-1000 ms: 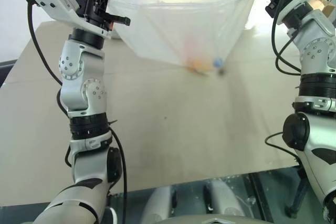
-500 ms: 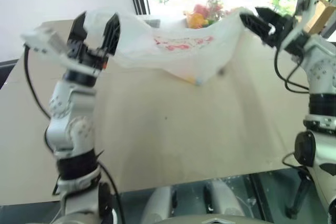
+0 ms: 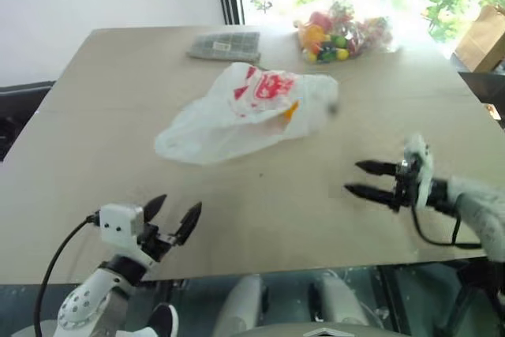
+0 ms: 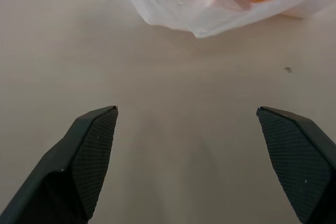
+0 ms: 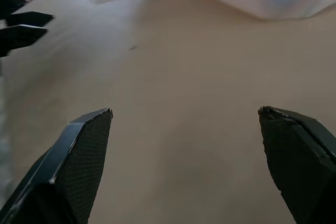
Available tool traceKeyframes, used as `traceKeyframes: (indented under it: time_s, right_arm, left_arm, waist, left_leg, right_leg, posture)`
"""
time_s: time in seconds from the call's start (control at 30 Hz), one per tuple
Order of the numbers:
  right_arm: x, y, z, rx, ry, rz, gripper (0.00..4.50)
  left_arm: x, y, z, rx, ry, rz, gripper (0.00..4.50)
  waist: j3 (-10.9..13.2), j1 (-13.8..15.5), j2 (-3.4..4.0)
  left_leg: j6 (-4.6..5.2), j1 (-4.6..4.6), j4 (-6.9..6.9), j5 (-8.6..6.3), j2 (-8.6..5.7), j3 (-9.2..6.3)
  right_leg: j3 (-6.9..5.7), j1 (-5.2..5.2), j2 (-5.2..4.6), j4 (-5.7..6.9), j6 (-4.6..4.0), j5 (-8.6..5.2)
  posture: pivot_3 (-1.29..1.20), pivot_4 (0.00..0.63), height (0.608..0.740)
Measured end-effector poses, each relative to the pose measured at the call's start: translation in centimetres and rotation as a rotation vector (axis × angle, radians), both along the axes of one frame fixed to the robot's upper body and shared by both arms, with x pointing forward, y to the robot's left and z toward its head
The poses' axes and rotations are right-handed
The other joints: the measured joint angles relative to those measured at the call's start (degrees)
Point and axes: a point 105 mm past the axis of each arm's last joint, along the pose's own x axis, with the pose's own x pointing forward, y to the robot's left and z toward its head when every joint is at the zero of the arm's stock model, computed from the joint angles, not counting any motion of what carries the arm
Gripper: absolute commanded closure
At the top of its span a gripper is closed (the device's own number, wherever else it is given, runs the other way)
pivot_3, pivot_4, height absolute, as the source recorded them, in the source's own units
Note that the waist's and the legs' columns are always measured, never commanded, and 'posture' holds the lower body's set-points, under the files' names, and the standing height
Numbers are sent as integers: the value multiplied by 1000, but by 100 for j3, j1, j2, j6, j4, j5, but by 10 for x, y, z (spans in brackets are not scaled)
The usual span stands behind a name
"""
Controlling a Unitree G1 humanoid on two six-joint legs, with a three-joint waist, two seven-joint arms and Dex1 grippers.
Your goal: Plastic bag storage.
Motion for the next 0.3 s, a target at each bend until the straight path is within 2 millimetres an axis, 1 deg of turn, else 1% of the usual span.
traceKeyframes:
  time_s: [0.07, 0.17, 0.23, 0.3]
  right_arm:
    - [5, -14, -12, -51, -41, -53, 0]
    - [10, -40, -28, -131, -90, -120, 0]
    - [10, -53, -31, -144, -118, -134, 0]
    - [10, -56, -32, -148, -126, -126, 0]
  left_arm:
    - [3, -2, 0, 40, -27, 25, 25]
    - [3, -3, -5, 82, -30, 48, 25]
    - [-1, -1, -9, 116, -27, 43, 25]
    - [-2, 0, -13, 135, -19, 41, 25]
  waist:
    - [0, 17, 0]
    - [0, 21, 0]
    - [0, 4, 1]
    - [1, -10, 1]
  left_leg:
    - [2, 11, -4, -2, -2, 0]
    - [-1, 10, -5, 0, -2, 0]
    - [-1, 12, -12, 0, 1, 1]
    - [2, 13, -15, -2, 7, 1]
  right_leg:
    - [-1, 15, 0, -10, 0, 0]
    - [0, 13, 2, -13, 0, 0]
    - [1, 12, 5, -15, 0, 0]
    - [1, 13, 7, -17, 0, 0]
  posture:
    - [0, 150, 740]
    - [0, 150, 740]
    - [0, 150, 740]
    - [0, 150, 740]
